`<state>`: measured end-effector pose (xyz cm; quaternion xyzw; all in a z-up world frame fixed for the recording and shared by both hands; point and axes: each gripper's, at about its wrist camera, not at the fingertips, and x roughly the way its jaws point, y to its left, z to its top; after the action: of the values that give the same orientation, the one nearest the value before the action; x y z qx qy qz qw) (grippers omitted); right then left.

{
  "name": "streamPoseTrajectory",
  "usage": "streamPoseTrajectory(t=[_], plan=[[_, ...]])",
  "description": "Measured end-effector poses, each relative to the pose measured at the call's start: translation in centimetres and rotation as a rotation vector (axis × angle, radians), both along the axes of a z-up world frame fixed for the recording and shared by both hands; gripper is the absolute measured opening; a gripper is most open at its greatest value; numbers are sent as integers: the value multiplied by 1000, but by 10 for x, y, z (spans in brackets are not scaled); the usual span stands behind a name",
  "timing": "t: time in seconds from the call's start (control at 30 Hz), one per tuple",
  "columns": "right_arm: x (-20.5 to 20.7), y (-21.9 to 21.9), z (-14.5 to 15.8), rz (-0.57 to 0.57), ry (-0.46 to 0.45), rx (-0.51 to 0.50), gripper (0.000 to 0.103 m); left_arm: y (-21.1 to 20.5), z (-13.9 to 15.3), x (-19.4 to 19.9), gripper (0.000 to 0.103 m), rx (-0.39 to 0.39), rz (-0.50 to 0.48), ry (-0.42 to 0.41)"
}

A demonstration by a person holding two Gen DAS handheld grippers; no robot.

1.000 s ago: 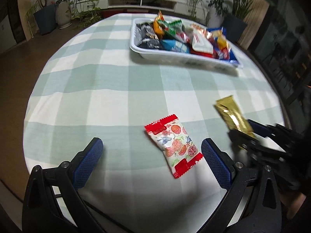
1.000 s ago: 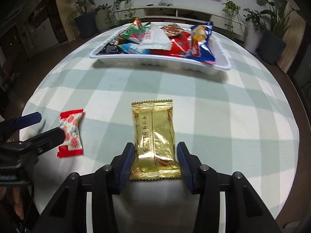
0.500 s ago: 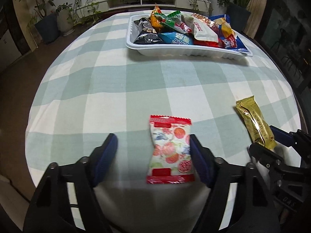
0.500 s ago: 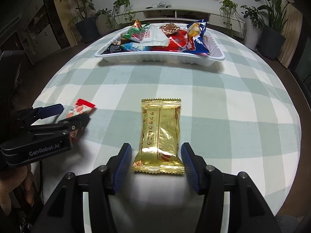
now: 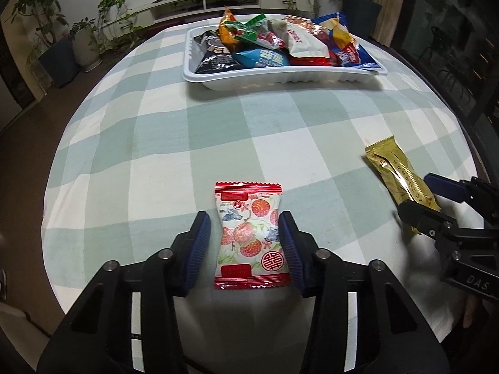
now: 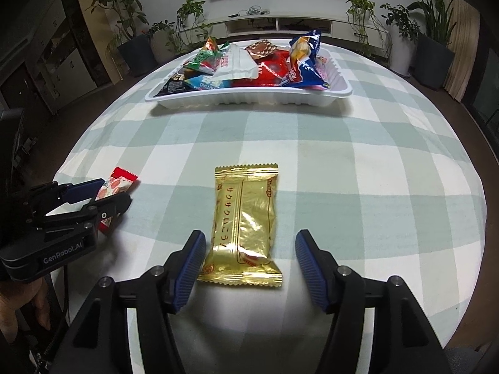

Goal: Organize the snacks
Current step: 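Grasp the red-white printed packet with left tool while right tool grasps gold packet, then carry red-white packet into the tray with left tool while right tool carries gold packet there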

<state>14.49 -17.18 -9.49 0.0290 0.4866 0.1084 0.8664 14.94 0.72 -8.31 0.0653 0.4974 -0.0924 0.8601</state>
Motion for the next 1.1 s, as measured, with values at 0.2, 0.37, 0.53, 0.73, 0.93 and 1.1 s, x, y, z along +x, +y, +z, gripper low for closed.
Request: streamPoseTrajectory(t=[0.2,0.37,0.53,0.73,0.93,1.1], plan=[[1,13,-2,44,-1,-66,64,-4,1,1,33,12,-67,11],[5,17,-2,58,12,-106,57,-4,2,1,31,12,-101,19],[5,19,-1,72,19,-116,46,0,4,-1,30,-11,-100,15],[5,15,3,60,17,-84,32,2,20,-4,30,-74,-96,-20],[6,-3,26,17,-32,-17,32,6,52,5,30,-181,-86,-73],[25,-26,62,-25,-92,57,32,9,87,36,30,-236,-71,-136]])
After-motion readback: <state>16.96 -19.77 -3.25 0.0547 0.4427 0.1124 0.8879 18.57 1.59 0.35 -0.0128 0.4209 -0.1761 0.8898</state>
